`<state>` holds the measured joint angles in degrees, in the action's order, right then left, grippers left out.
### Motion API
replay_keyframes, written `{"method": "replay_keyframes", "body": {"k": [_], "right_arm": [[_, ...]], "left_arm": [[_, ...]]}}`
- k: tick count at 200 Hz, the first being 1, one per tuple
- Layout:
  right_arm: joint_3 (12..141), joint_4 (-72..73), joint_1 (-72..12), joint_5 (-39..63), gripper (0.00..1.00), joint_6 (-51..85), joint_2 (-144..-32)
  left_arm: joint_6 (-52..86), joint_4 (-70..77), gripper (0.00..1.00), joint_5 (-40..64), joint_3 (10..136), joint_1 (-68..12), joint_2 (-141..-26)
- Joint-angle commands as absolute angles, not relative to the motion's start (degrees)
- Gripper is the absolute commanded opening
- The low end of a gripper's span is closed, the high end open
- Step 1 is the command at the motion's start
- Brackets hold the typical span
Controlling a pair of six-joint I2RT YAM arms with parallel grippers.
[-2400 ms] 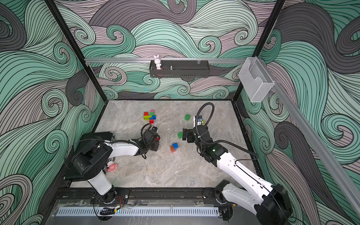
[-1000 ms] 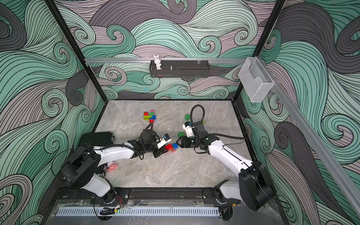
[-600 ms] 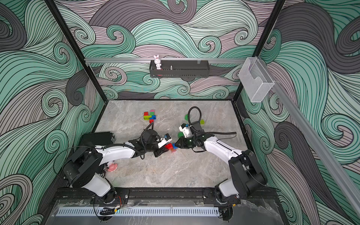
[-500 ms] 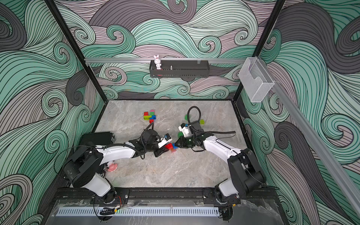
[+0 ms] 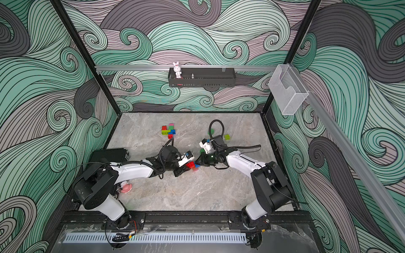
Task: Assemble the number 4 with lego
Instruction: Assemble the lego brick with the lego brick.
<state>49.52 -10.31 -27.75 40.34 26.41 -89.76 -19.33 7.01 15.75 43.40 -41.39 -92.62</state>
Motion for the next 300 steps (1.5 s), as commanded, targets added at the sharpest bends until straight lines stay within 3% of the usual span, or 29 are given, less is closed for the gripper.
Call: {"method": "replay_keyframes", "body": {"k": [1, 150, 261, 300], "right_arm": [[51.5, -8.5, -27.9, 43.3, 0.0, 27.7, -91.7], [52.5, -9.6, -28.1, 43.9, 0.0, 29.0, -97.6], [49.7, -19.1, -28.1, 30.5, 0.0, 27.0, -101.7], [48.6, -19.8, -28.1, 29.4, 0.0, 25.9, -103.3]], "left_arm": [[-20.8, 7.2, 0.0, 17.2, 44.5, -41.6, -93.9], [-21.2, 5.9, 0.0, 18.6, 45.1, -41.7, -94.4], [-19.9, 0.1, 0.0, 18.5, 48.9, -41.7, -95.1], [-18.7, -3.9, 0.13, 18.3, 52.0, -41.7, -95.9]]}}
